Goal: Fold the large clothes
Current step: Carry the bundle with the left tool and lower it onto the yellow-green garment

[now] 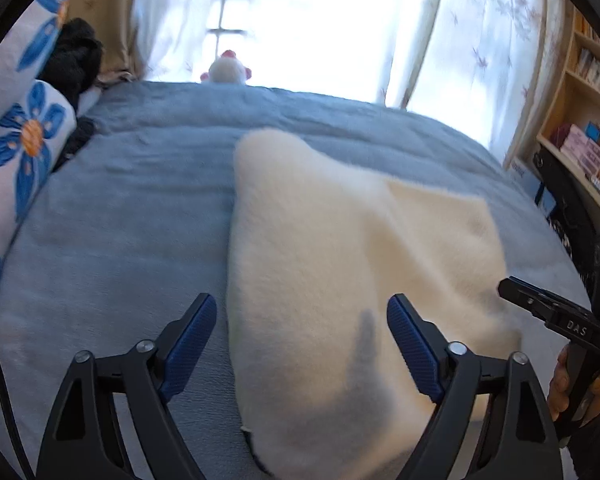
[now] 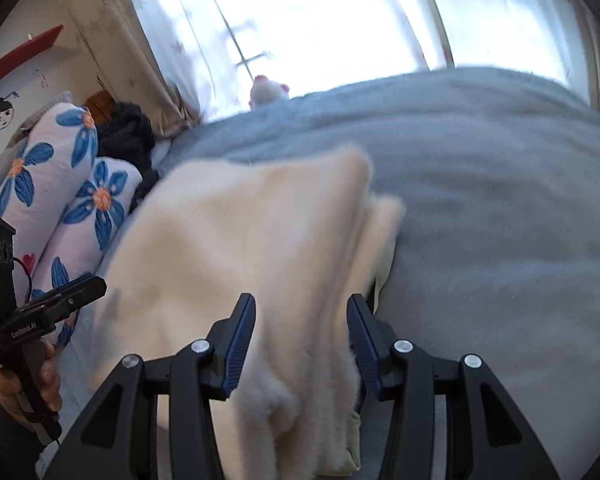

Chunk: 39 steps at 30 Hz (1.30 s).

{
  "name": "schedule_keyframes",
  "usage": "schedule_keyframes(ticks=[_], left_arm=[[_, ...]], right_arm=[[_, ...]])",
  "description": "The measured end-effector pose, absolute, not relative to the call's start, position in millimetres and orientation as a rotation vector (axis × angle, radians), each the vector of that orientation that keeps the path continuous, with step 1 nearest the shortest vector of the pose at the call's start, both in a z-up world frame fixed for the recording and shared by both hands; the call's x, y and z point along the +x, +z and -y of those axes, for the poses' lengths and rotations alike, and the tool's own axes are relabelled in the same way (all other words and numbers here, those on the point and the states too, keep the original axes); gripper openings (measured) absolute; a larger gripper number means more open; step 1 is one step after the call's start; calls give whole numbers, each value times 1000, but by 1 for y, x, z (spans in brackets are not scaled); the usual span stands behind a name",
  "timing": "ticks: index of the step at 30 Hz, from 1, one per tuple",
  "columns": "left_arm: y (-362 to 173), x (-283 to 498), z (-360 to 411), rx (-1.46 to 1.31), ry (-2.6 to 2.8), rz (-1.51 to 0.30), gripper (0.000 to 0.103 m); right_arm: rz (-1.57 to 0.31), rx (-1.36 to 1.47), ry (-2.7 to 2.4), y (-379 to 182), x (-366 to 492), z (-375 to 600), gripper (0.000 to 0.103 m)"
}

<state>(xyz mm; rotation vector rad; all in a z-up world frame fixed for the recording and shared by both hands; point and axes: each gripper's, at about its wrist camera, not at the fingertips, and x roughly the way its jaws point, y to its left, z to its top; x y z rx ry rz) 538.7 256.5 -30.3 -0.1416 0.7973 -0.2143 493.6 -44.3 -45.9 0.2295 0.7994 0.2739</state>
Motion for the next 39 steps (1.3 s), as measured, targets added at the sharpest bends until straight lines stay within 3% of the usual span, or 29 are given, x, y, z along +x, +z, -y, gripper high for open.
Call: schedule_keyframes(ticks=[1, 2, 3, 4, 7, 11, 13, 23, 27, 34, 36, 39], left_arm=[[-23, 534, -261, -155, -223, -788, 63], [-19, 533, -262, -161, -226, -797, 41], [-17, 531, -263, -162, -229, -809, 27], [-16, 530, -261, -160, -238, -823, 24], [-19, 530, -254, -124, -259, -852, 23], [-32, 524, -231, 3, -220, -868, 23], [-38, 525, -231, 58, -172, -880, 25], [-47, 532, -235, 9, -139, -904, 25], [-44, 528, -234, -9, -102, -925, 36], [-29, 500, -223, -27, -105, -952, 40], [-19, 486, -216, -17, -105, -944, 59], [3, 458, -205, -16, -108, -910, 76]], right_arm=[[-764, 226, 288, -36, 490, 44, 47], [-744, 212, 295, -27, 486, 42, 47], [-736, 193, 301, -21, 485, 38, 47], [-736, 175, 317, -17, 484, 32, 43], [-786, 128, 370, -20, 485, 13, 17], [-879, 29, 299, -49, 489, 1, 14], [-896, -6, 238, -62, 492, 8, 0], [-927, -7, 207, -78, 495, 16, 0], [-941, 31, 209, -66, 487, 20, 4], [-937, 2, 231, -32, 449, 31, 6], [-940, 5, 236, -19, 436, 35, 9], [-937, 16, 231, 2, 413, 44, 28]])
